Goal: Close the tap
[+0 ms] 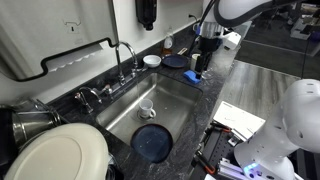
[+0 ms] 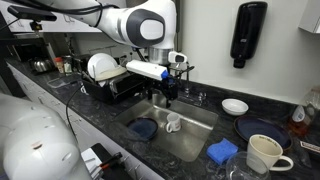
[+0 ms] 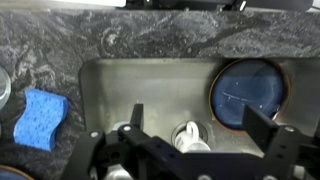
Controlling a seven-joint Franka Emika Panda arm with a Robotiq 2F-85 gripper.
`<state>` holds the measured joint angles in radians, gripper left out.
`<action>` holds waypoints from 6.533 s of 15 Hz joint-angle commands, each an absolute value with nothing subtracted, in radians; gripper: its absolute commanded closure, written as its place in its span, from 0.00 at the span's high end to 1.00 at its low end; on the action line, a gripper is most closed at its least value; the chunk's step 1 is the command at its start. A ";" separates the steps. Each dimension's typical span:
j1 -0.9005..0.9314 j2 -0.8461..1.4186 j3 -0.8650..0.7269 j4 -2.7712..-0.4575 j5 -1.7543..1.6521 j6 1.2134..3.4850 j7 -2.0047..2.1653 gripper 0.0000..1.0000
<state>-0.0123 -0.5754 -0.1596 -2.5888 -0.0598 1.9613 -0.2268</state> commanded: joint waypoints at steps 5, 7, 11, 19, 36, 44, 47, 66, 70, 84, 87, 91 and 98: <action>0.055 -0.297 -0.195 -2.491 -0.041 2.351 -0.496 1.00; 0.062 -0.233 -0.208 -2.442 -0.041 2.377 -0.618 1.00; 0.043 -0.141 -0.203 -2.341 -0.047 2.372 -0.850 1.00; 0.034 -0.176 -0.166 -2.378 -0.026 2.403 -0.792 1.00; -0.042 0.188 -0.093 -2.036 0.167 2.506 -1.136 1.00; -0.106 0.398 -0.016 -1.835 0.133 2.507 -1.069 1.00; -0.105 0.448 -0.020 -1.789 0.083 2.500 -1.018 1.00; -0.132 0.522 0.001 -1.610 -0.009 2.246 -0.948 0.23; -0.134 0.532 0.002 -1.610 -0.017 2.270 -0.952 0.00; -0.231 0.592 0.088 -1.525 0.020 2.267 -1.428 0.02; -0.245 0.614 0.101 -1.488 0.030 2.247 -1.543 0.02; -0.256 0.640 0.110 -1.442 0.043 2.217 -1.655 0.02; -0.253 0.669 0.107 -1.385 0.040 2.156 -1.702 0.02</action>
<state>-0.2440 0.6292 0.0813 -1.4456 0.0353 2.2096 -1.5641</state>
